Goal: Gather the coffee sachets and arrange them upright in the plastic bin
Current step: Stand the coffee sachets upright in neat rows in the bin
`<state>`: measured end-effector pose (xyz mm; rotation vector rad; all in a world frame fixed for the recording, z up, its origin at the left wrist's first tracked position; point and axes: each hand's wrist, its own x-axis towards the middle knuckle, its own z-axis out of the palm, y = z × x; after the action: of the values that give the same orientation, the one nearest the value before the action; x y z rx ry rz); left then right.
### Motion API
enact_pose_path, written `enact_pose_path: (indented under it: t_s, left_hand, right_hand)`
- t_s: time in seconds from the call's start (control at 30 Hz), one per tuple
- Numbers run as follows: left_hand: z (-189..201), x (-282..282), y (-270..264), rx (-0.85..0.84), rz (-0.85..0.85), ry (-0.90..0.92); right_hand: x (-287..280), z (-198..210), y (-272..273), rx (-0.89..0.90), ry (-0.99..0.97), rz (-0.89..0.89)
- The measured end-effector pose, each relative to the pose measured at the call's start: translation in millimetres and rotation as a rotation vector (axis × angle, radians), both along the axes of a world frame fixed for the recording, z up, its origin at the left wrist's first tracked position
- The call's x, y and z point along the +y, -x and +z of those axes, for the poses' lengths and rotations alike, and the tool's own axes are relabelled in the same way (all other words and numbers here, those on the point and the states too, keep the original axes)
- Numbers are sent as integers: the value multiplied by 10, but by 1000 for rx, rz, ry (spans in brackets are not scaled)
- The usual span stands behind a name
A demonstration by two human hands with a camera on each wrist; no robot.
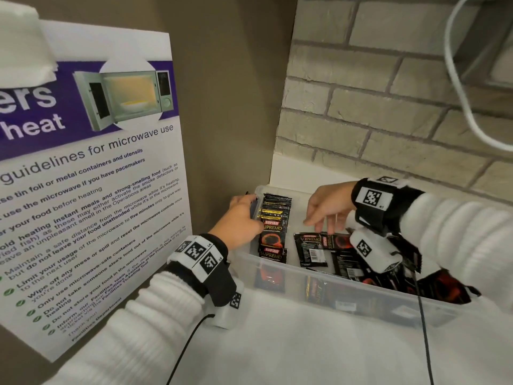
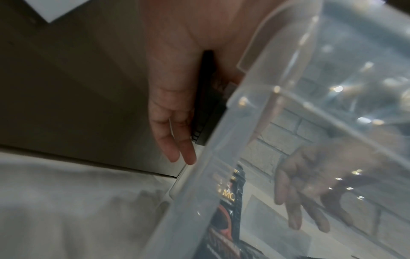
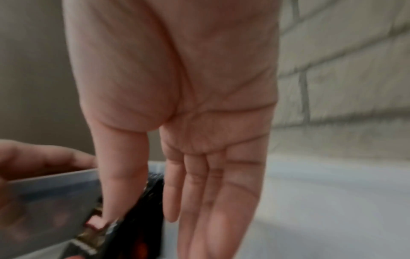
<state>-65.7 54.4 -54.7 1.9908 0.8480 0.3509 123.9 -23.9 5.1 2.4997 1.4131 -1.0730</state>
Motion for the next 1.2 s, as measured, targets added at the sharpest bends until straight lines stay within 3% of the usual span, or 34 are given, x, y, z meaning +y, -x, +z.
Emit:
enact_pose_path:
  t_s: [0.07,0.17,0.3,0.4,0.53,0.63,0.73,0.97,1.1,1.2]
  left_hand:
    - [-4,6,-4,4,0,-5]
    - [-13,21,-17,21,5,-21]
    - [-11,28,-37,37,10,-34]
    - [-14,23,-36,45,10,-46]
    - [-17,20,-26,55,11,-59]
    - [-13,16,-25,57,16,-59]
    - [-16,8,-28,49,16,-60]
    - [-21,33,-34,56,-3,-101]
    - [35,62,-35,160,23,-300]
    - [190,-7,-43,16,45,-416]
  right_hand:
    - [-150,136,-82,-140,1,59]
    - [-417,235,-186,-289,177,153]
    - [-728,228,-175,-344,401,249]
    - [-851,152,-177,-401,395,279]
    - [-902,-56,-265,-633,310,402]
    - [-892,-90,-328,-662,316,402]
    - [-804,-29,-336,-598,199,395]
    - [-751,257,-375,-742,-44,303]
    - [-842,446,-411,-692,-270,190]
    - [-909,648,-372,-555,-551,39]
